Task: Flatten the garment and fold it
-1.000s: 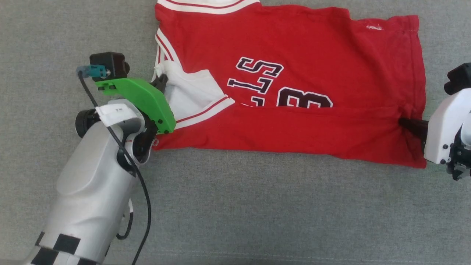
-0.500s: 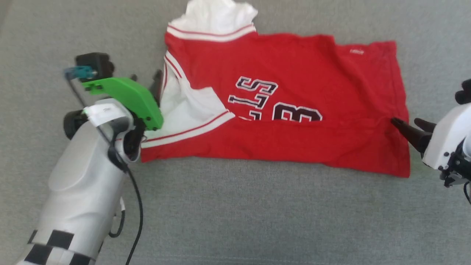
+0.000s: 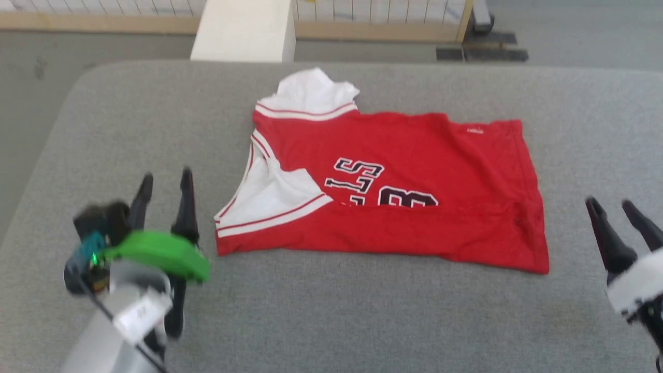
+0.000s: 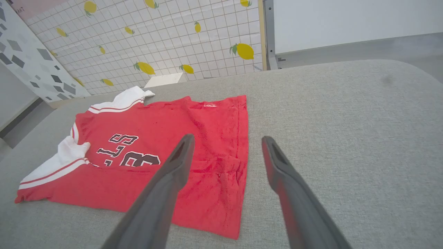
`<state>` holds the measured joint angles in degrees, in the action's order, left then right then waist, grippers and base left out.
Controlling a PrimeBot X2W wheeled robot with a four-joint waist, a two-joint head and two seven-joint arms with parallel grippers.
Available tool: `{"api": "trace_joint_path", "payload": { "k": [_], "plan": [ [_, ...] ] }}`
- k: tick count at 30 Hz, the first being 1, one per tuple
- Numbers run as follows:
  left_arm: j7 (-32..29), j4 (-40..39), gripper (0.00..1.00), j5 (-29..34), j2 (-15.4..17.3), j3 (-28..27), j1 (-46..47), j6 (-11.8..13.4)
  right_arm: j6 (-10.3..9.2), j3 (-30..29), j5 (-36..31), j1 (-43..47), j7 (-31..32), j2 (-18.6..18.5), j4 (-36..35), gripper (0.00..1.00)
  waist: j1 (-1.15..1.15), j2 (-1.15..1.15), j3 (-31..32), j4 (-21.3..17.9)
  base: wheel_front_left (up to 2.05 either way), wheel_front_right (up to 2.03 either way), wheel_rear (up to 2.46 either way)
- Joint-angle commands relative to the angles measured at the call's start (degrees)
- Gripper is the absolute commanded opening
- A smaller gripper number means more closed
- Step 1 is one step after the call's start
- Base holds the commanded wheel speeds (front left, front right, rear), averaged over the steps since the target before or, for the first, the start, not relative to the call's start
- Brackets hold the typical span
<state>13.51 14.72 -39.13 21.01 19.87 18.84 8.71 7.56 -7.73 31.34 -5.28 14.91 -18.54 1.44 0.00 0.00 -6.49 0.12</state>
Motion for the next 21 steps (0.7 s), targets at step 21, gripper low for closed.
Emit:
{"api": "trace_joint_path", "payload": {
  "k": [21],
  "plan": [
    [0.0, -2.4, 1.00, 2.9, -1.7, -0.9, -11.2, 1.3, -0.08, -0.1, -6.0, 6.7, -5.8, 3.3, 3.2, 1.00, 0.00, 0.00, 2.5, 0.5, 0.00, 0.00, 0.00]
  ]
}}
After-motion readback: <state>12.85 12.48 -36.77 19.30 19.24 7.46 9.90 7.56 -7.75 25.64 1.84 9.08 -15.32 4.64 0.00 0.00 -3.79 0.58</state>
